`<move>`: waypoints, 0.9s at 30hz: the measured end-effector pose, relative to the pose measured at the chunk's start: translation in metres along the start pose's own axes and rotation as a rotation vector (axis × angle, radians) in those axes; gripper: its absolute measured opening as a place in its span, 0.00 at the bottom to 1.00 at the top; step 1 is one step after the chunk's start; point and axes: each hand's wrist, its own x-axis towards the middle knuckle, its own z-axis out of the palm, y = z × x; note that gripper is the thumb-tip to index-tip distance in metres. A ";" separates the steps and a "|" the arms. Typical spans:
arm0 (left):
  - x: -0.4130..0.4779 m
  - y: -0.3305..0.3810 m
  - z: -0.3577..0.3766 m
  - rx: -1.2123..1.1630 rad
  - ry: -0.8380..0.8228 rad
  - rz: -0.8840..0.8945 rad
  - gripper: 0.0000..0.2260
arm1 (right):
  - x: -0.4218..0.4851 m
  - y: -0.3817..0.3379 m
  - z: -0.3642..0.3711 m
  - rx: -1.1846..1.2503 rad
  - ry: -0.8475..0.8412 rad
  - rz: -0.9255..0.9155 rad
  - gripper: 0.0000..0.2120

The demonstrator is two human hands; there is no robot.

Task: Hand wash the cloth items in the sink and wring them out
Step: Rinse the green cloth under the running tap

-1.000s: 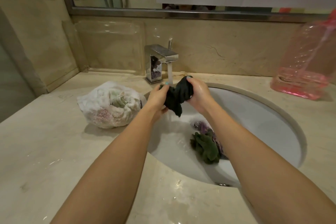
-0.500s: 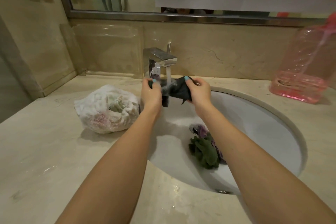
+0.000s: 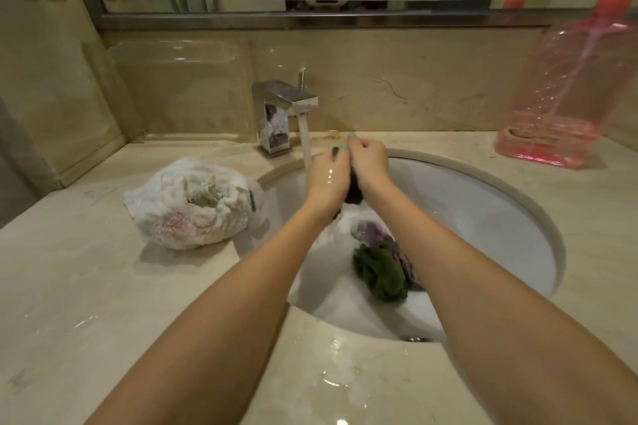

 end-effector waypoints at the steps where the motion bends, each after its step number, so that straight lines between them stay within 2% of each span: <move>1: 0.008 -0.002 -0.005 -0.007 0.032 -0.032 0.12 | -0.006 -0.004 0.004 0.002 -0.040 -0.024 0.19; 4: 0.030 -0.011 -0.033 -0.160 0.214 -0.200 0.12 | -0.028 -0.011 0.029 -0.062 -0.216 -0.123 0.16; 6: 0.037 -0.017 -0.044 -0.242 0.225 -0.229 0.11 | -0.031 -0.012 0.040 -0.117 -0.255 -0.178 0.19; 12: 0.030 -0.003 -0.040 -0.275 0.122 -0.053 0.10 | -0.001 -0.005 0.025 -0.128 -0.024 0.024 0.18; 15: 0.035 -0.012 -0.058 -0.265 0.157 0.010 0.06 | 0.003 -0.008 0.023 0.184 -0.144 0.220 0.09; 17: 0.036 -0.021 -0.065 -0.291 0.146 0.026 0.02 | 0.001 -0.004 0.021 0.314 -0.288 0.197 0.13; 19: 0.039 -0.026 -0.068 -0.328 0.103 0.048 0.09 | -0.003 0.005 0.017 0.070 -0.428 0.082 0.18; 21: 0.041 -0.028 -0.068 -0.319 0.095 0.070 0.13 | -0.007 0.013 0.010 -0.160 -0.521 0.035 0.17; 23: 0.042 -0.027 -0.068 -0.321 0.111 0.063 0.16 | -0.005 0.018 0.002 -0.185 -0.587 0.045 0.13; 25: 0.042 -0.025 -0.068 -0.342 0.086 0.033 0.18 | 0.000 0.018 -0.005 -0.219 -0.580 -0.017 0.07; 27: 0.042 -0.026 -0.066 -0.357 0.015 -0.006 0.20 | 0.006 0.020 -0.008 -0.280 -0.460 -0.118 0.04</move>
